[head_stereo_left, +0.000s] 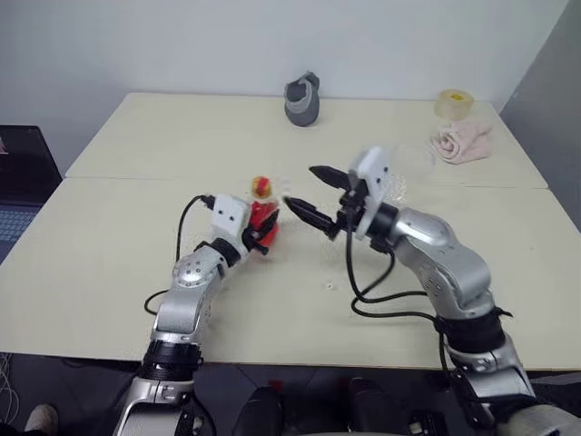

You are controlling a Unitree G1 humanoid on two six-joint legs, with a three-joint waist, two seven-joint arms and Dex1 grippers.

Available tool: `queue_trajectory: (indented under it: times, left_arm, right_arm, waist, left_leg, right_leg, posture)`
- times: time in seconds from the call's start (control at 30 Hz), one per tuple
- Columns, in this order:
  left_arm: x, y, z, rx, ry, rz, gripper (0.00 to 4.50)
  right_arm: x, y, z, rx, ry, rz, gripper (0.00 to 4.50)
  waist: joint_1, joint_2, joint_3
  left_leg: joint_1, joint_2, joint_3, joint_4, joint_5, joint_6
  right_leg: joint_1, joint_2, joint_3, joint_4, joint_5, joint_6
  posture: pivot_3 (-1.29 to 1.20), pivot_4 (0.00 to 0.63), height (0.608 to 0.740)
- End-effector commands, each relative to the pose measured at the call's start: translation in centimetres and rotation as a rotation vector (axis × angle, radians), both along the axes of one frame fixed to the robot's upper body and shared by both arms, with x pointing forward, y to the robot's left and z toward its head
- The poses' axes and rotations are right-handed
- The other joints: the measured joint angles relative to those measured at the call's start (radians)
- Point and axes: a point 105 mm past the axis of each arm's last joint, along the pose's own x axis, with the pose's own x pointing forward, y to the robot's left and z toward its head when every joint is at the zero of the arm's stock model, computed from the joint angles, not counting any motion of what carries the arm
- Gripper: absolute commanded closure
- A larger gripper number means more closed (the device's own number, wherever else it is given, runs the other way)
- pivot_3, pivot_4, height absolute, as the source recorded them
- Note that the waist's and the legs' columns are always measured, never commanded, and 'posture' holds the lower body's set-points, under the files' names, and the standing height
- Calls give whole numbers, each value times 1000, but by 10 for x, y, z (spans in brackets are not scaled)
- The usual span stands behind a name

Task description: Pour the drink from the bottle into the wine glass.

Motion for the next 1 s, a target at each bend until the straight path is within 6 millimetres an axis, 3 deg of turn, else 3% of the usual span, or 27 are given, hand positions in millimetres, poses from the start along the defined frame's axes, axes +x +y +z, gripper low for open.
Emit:
queue_trajectory:
  times: [0.03, 0.3, 0.67, 0.77, 0.97, 1.0]
  left_arm:
    - [-1, -15, 24, 7, -73, -110, 3153]
    - [4, -44, 31, -6, -86, -222, 3153]
    - [4, -45, 25, -13, -70, -225, 3153]
    - [3, -45, 24, -16, -69, -221, 3153]
    - [5, -43, 23, -31, -62, -202, 3153]
    - [5, -42, 23, -34, -60, -199, 3153]
  right_arm:
    - [5, 4, 9, 12, -26, 6, 438]
    - [16, 2, 12, 51, 14, -37, 438]
    - [20, -1, 24, 165, 99, -66, 438]
    - [14, 4, 19, 126, 82, -37, 1040]
    - [7, 9, 18, 85, 48, 8, 3142]
    - [7, 9, 18, 81, 43, 8, 3298]
  waist:
    - [0, 0, 0]
    - [-4, 0, 0]
    - [-5, 0, 0]
    - [-5, 1, 0]
    - [-5, 1, 0]
    - [-5, 1, 0]
  left_leg:
    - [0, 0, 0, 0, 0, 0]
    - [-1, 0, -1, 0, 0, 0]
    - [-1, 0, -2, 0, 0, 0]
    - [-1, 0, -2, 0, 0, 0]
    - [-1, 0, -2, 0, 0, 0]
    - [-1, 0, -2, 0, 0, 0]
  right_leg:
    - [0, 0, 0, 0, 0, 0]
    - [-1, 0, 0, 1, 0, 0]
    - [-2, 0, 1, 1, 0, 0]
    - [-2, 0, 1, 1, 0, 0]
    - [-2, 0, 1, 1, 0, 0]
    - [-2, 0, 1, 1, 0, 0]
  posture:
    - [0, 150, 740]
    - [0, 150, 740]
    - [0, 150, 740]
    - [0, 150, 740]
    - [0, 150, 740]
    - [0, 150, 740]
